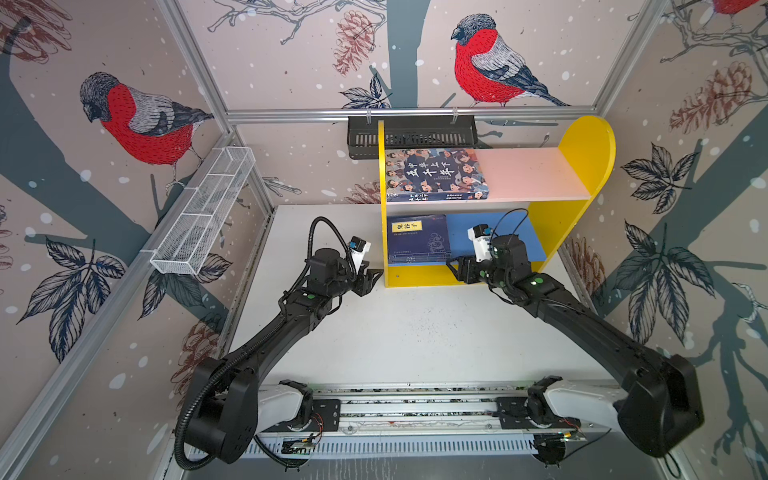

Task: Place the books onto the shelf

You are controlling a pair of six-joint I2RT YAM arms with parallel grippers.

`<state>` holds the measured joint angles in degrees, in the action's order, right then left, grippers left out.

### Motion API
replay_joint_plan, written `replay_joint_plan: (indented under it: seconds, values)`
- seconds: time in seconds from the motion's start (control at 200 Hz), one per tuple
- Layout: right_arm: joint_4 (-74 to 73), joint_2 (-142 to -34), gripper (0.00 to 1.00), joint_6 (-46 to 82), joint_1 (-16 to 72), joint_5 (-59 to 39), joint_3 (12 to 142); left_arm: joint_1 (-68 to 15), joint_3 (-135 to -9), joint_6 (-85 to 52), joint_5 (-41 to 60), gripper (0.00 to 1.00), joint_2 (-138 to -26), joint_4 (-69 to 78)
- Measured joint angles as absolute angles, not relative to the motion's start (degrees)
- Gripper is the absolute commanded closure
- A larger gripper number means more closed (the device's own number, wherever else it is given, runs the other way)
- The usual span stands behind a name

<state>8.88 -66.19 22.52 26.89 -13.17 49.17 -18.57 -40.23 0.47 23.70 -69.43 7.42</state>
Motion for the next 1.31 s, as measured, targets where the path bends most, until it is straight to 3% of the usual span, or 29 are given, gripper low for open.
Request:
replay_joint_plan:
  seconds: [0.115, 0.265, 0.595, 1.02, 1.305]
  values:
    - [8.6, -58.8, 0.27, 23.0, 27.3, -11.2, 43.5, -16.9, -39.8, 0.5, 22.0, 0.25, -68.2, 5.5]
    - [7.8, -48.6, 0.00, 24.4, 27.3, -7.0, 35.6, -14.0, -37.1, 0.5, 20.3, 0.19, -66.6, 5.3]
    - [2.9, -34.8, 0.00, 21.8, 26.5, 5.1, 24.4, -9.6, -27.3, 0.5, 14.7, 0.06, -66.2, 13.5]
    - [-13.8, -35.6, 0.00, 14.5, 17.9, 15.6, 11.7, 5.5, -20.4, -4.7, 14.6, 0.02, -76.1, 34.0]
    - [-30.3, -37.9, 0.00, 9.3, 7.5, 18.8, 4.3, 8.1, -13.3, -8.6, 16.9, 0.02, -77.5, 51.6]
